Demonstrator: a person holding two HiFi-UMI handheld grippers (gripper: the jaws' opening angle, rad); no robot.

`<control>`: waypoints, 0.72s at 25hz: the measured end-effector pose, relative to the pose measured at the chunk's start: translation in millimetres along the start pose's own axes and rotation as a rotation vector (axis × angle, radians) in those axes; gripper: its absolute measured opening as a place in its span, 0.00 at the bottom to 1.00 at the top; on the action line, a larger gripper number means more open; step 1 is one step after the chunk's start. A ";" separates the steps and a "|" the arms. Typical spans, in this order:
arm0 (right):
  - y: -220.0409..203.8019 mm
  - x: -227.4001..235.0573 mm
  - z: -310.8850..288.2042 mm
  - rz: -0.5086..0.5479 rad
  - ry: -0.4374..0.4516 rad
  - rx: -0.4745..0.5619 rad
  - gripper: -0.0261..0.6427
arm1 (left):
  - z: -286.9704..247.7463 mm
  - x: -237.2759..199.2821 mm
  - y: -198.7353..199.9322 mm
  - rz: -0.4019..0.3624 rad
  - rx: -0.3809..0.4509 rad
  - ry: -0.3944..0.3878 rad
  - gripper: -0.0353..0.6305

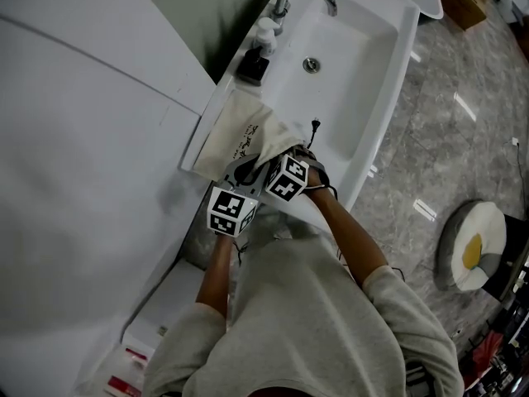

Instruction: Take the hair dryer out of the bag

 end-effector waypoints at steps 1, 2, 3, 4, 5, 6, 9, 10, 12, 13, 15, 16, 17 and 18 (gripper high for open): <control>-0.7 -0.8 -1.4 0.001 0.011 -0.009 0.47 | 0.3 -0.8 -0.2 0.002 0.002 0.002 0.12; -0.9 -2.0 -2.3 0.000 0.029 -0.016 0.47 | 0.4 -1.8 0.0 0.003 0.004 0.006 0.12; -0.5 -3.6 -2.7 0.001 0.050 -0.024 0.46 | 0.7 -2.7 0.1 0.004 0.006 0.009 0.12; 0.0 -5.6 -2.6 0.007 0.072 -0.033 0.44 | 1.0 -3.4 0.2 0.007 0.008 0.012 0.12; 0.4 -7.6 -2.3 0.017 0.089 -0.040 0.42 | 1.4 -3.6 0.2 0.011 0.010 0.014 0.12; 0.6 -8.6 -2.2 0.031 0.096 -0.043 0.40 | 1.6 -3.5 0.0 0.014 0.011 0.016 0.12; 0.7 -8.8 -0.6 0.061 0.087 -0.039 0.36 | 2.2 -2.3 -0.8 0.013 0.009 0.023 0.12; 0.9 -8.9 0.9 0.068 0.088 -0.035 0.35 | 2.5 -2.1 -0.8 0.012 0.007 0.027 0.12; 1.4 -8.6 3.2 0.090 0.084 -0.023 0.34 | 2.8 -2.7 -0.7 0.009 0.005 0.035 0.12; 0.5 -8.5 4.8 0.101 0.079 -0.022 0.33 | 3.0 -3.1 -0.6 0.008 0.005 0.039 0.12; -4.4 -9.3 9.8 0.113 0.079 -0.026 0.33 | 3.3 -3.5 -0.5 0.008 0.004 0.046 0.12; -7.7 -9.8 12.5 0.116 0.081 -0.027 0.33 | 3.5 -3.9 -0.6 0.007 0.004 0.048 0.12; -10.9 -9.9 14.7 0.118 0.081 -0.024 0.33 | 3.6 -4.6 -0.9 0.007 0.004 0.051 0.12; -13.8 -9.5 16.8 0.119 0.079 -0.016 0.33 | 3.4 -5.5 -1.3 0.007 0.003 0.053 0.12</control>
Point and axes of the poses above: the fingertips, and each gripper's own axes: z backward along the fingers, x to its right, y out of its top, the point moved 3 cm from there along z, backward along the fingers, and after that the axes turned 5 degrees about -y, right-handed, at the moved point
